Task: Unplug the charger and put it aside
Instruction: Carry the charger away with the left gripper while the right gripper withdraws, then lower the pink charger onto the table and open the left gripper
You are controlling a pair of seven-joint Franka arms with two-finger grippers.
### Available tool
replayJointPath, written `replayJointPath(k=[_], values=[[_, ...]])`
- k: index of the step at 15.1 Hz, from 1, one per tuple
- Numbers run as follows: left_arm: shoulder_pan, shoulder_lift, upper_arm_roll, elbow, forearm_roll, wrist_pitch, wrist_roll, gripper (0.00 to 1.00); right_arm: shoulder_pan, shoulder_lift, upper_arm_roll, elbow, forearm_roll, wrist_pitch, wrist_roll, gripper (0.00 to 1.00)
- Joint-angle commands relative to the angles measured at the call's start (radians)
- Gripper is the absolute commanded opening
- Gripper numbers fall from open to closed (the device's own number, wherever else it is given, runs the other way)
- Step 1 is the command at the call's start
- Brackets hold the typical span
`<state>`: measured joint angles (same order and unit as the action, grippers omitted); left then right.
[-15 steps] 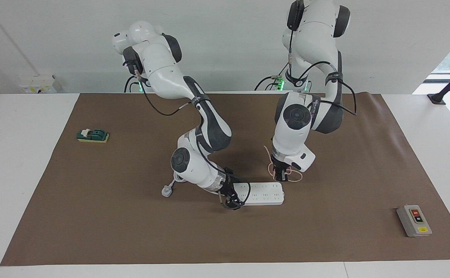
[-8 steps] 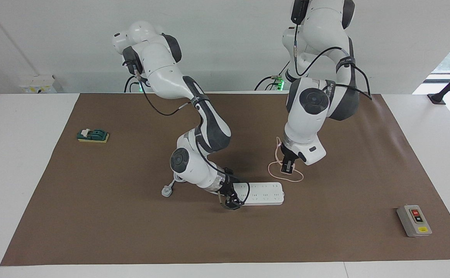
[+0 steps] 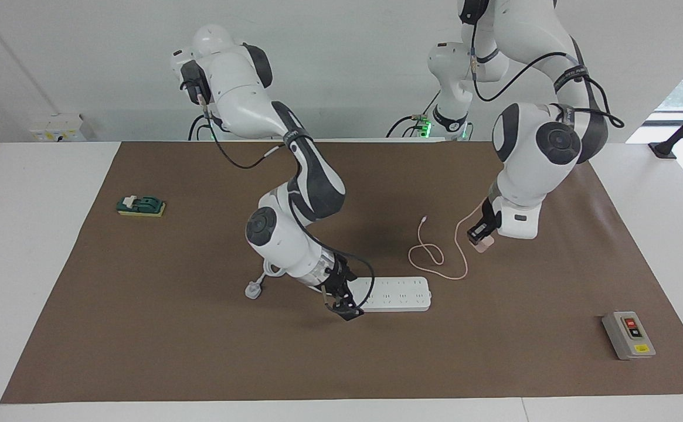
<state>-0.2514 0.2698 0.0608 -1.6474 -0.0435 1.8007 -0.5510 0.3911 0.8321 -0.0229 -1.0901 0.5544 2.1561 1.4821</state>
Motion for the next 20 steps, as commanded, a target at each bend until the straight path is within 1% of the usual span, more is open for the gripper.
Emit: replayJointPath(k=[1,3,4,5,6,7,8,9,10,11,13,14,16,18,20], values=[[0.043,-0.145,-0.004,-0.199,-0.013,0.022,0.233,0.00,-0.031,-0.143,-0.008,-0.164,-0.033,-0.021,-0.190,1.00],[0.076,-0.185,-0.004,-0.253,-0.013,0.035,0.331,0.00,-0.057,-0.194,-0.022,-0.220,-0.054,-0.045,-0.375,1.00],[0.101,-0.207,-0.006,-0.281,-0.015,0.040,0.374,0.00,-0.066,-0.227,-0.025,-0.261,-0.094,-0.048,-0.505,1.00],[0.133,-0.248,-0.007,-0.346,-0.018,0.080,0.432,0.00,-0.083,-0.270,-0.026,-0.316,-0.158,-0.050,-0.654,1.00],[0.139,-0.305,-0.006,-0.445,-0.044,0.153,0.471,0.00,-0.103,-0.322,-0.028,-0.367,-0.229,-0.070,-0.772,1.00],[0.153,-0.345,-0.006,-0.528,-0.058,0.222,0.496,0.00,-0.119,-0.361,-0.029,-0.395,-0.264,-0.103,-0.823,1.00],[0.159,-0.375,-0.007,-0.608,-0.071,0.289,0.512,0.00,-0.145,-0.395,-0.029,-0.405,-0.295,-0.146,-0.873,1.00],[0.162,-0.400,-0.006,-0.683,-0.113,0.372,0.519,0.00,-0.182,-0.421,-0.029,-0.406,-0.315,-0.200,-0.925,1.00],[0.161,-0.417,-0.007,-0.739,-0.148,0.450,0.534,0.00,-0.210,-0.444,-0.029,-0.406,-0.329,-0.247,-0.986,1.00],[0.161,-0.425,-0.007,-0.764,-0.163,0.483,0.545,0.00,-0.231,-0.467,-0.029,-0.406,-0.355,-0.286,-1.037,1.00],[0.155,-0.423,-0.006,-0.770,-0.168,0.485,0.546,0.00,-0.241,-0.511,-0.029,-0.404,-0.457,-0.344,-1.060,1.00],[0.153,-0.423,-0.006,-0.790,-0.168,0.493,0.551,0.00,-0.241,-0.531,-0.029,-0.404,-0.497,-0.376,-1.063,1.00],[0.161,-0.423,-0.004,-0.804,-0.168,0.494,0.583,0.00,-0.236,-0.571,-0.029,-0.404,-0.540,-0.447,-1.115,1.00],[0.161,-0.419,-0.004,-0.828,-0.168,0.522,0.586,0.00,-0.248,-0.620,-0.029,-0.404,-0.548,-0.524,-1.215,1.00],[0.165,-0.419,-0.003,-0.854,-0.170,0.557,0.601,0.16,-0.270,-0.660,-0.029,-0.407,-0.551,-0.593,-1.249,1.00]])
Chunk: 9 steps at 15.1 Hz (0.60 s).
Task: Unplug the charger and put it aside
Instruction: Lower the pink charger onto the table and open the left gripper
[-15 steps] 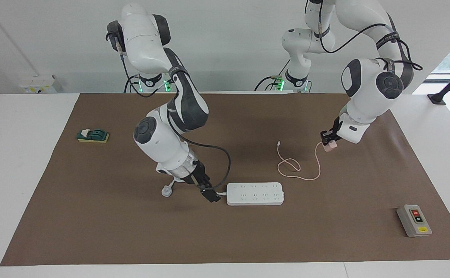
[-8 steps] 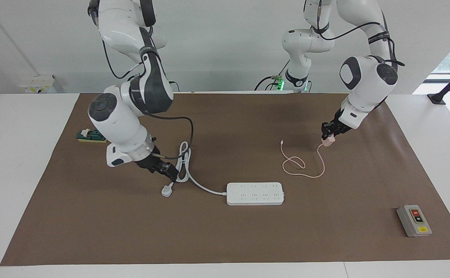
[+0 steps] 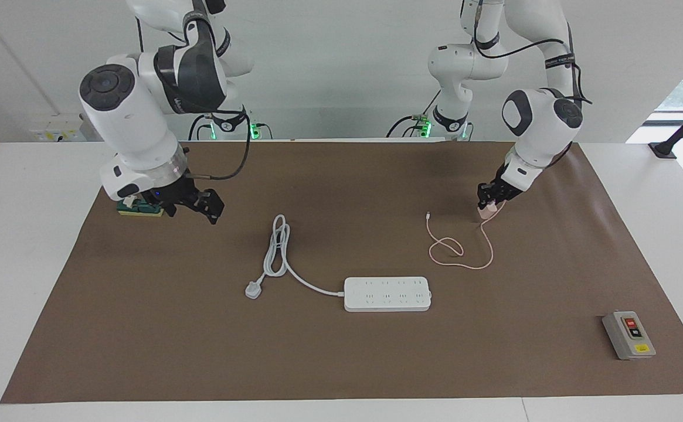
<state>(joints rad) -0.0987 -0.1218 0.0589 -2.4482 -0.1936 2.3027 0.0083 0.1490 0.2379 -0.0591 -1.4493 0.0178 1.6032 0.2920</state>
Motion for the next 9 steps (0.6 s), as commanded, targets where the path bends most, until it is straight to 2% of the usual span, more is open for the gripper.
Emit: replayJointPath(k=[1,3,4,5,9], values=[[0.025,-0.027,0.001,-0.054,-0.018,0.050,0.064,0.32,-0.046,-0.093,0.008,-0.051,-0.015,-0.058,-0.066,1.00],[0.069,-0.027,0.001,-0.051,-0.018,0.041,0.116,0.82,-0.060,-0.126,0.007,-0.055,-0.013,-0.101,-0.076,1.00],[0.092,-0.027,0.001,-0.045,-0.018,0.026,0.142,0.95,-0.072,-0.129,0.008,-0.054,-0.013,-0.103,-0.100,1.00],[0.111,-0.026,0.001,-0.034,-0.018,0.006,0.147,1.00,-0.074,-0.129,0.007,-0.054,-0.013,-0.103,-0.132,1.00],[0.145,0.001,0.004,0.090,-0.014,-0.089,0.139,1.00,-0.071,-0.198,0.007,-0.127,-0.015,-0.134,-0.180,1.00]])
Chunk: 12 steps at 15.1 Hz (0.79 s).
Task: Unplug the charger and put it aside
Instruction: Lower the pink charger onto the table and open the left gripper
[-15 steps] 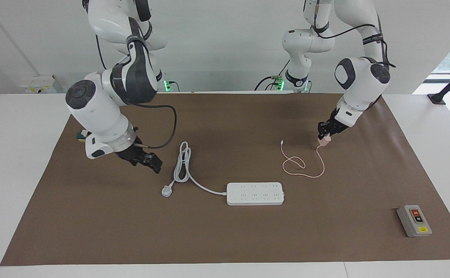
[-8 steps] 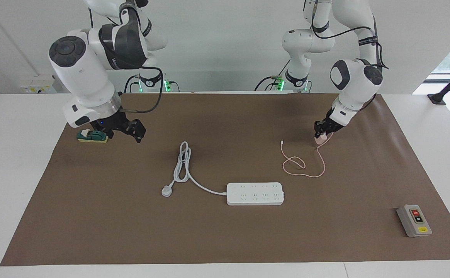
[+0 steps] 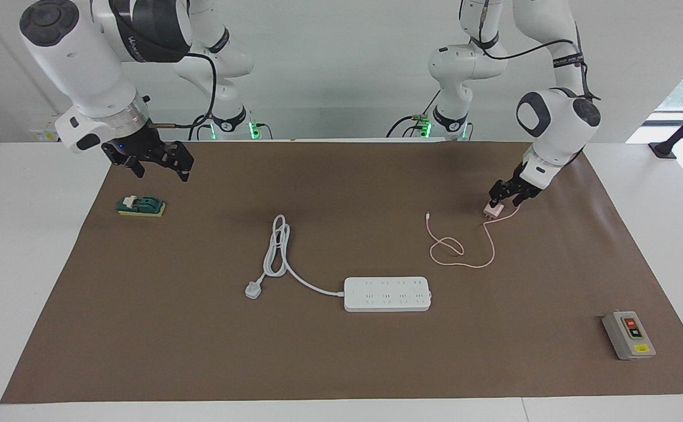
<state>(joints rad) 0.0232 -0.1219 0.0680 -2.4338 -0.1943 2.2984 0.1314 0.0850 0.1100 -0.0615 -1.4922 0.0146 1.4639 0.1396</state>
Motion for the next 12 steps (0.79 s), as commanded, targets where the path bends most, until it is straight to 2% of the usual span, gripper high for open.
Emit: replayJointPath(k=[1,5,7,9,12], values=[[0.030,0.002,-0.005,0.120,-0.010,-0.121,0.014,1.00,-0.008,-0.079,0.009,-0.092,-0.011,0.006,-0.031,1.00],[0.078,0.014,-0.005,0.309,-0.002,-0.310,0.013,1.00,-0.008,-0.087,0.011,-0.089,-0.044,0.007,-0.072,1.00],[0.092,0.011,-0.005,0.398,0.060,-0.413,0.008,1.00,-0.043,-0.087,0.011,-0.088,-0.045,0.004,-0.145,1.00],[0.087,0.013,-0.008,0.478,0.128,-0.490,-0.056,1.00,-0.044,-0.102,0.009,-0.095,-0.045,-0.016,-0.158,1.00],[0.074,0.016,-0.019,0.593,0.156,-0.591,-0.151,1.00,-0.042,-0.099,0.009,-0.092,-0.047,0.033,-0.133,1.00]])
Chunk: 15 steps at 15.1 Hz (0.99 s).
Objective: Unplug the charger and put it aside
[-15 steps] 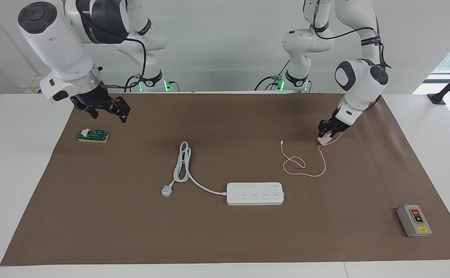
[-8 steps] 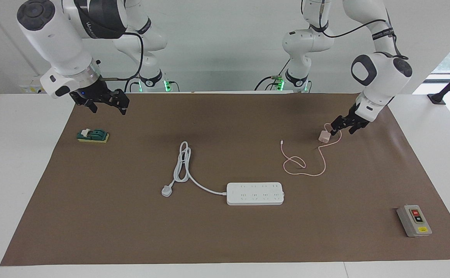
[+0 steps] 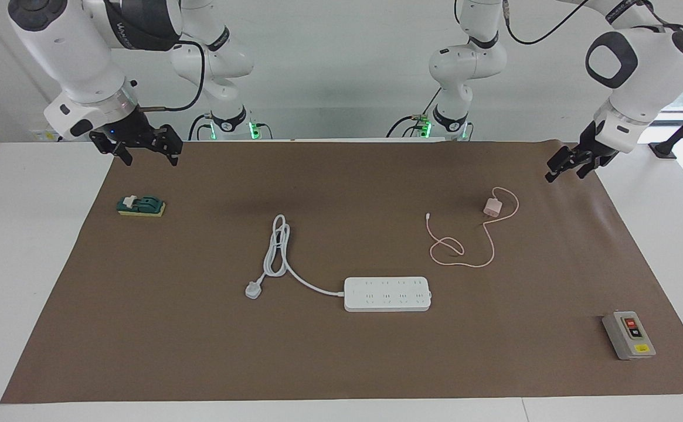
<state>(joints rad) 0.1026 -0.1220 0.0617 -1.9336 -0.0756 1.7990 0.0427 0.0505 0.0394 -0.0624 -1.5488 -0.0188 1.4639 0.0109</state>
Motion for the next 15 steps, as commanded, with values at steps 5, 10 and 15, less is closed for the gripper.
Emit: replayJointPath(k=[5,10,15], values=[[-0.107,0.031,-0.014,0.267,0.102,-0.302,-0.132,1.00,0.002,-0.018,0.010,-0.027,-0.018,0.039,-0.008,1.00],[-0.208,0.030,-0.023,0.251,0.096,-0.215,-0.156,1.00,-0.001,-0.007,0.012,-0.017,-0.053,0.027,-0.017,1.00],[-0.247,0.018,-0.022,0.206,0.094,-0.196,-0.141,1.00,0.000,-0.015,0.012,-0.022,-0.055,0.020,-0.008,1.00]])
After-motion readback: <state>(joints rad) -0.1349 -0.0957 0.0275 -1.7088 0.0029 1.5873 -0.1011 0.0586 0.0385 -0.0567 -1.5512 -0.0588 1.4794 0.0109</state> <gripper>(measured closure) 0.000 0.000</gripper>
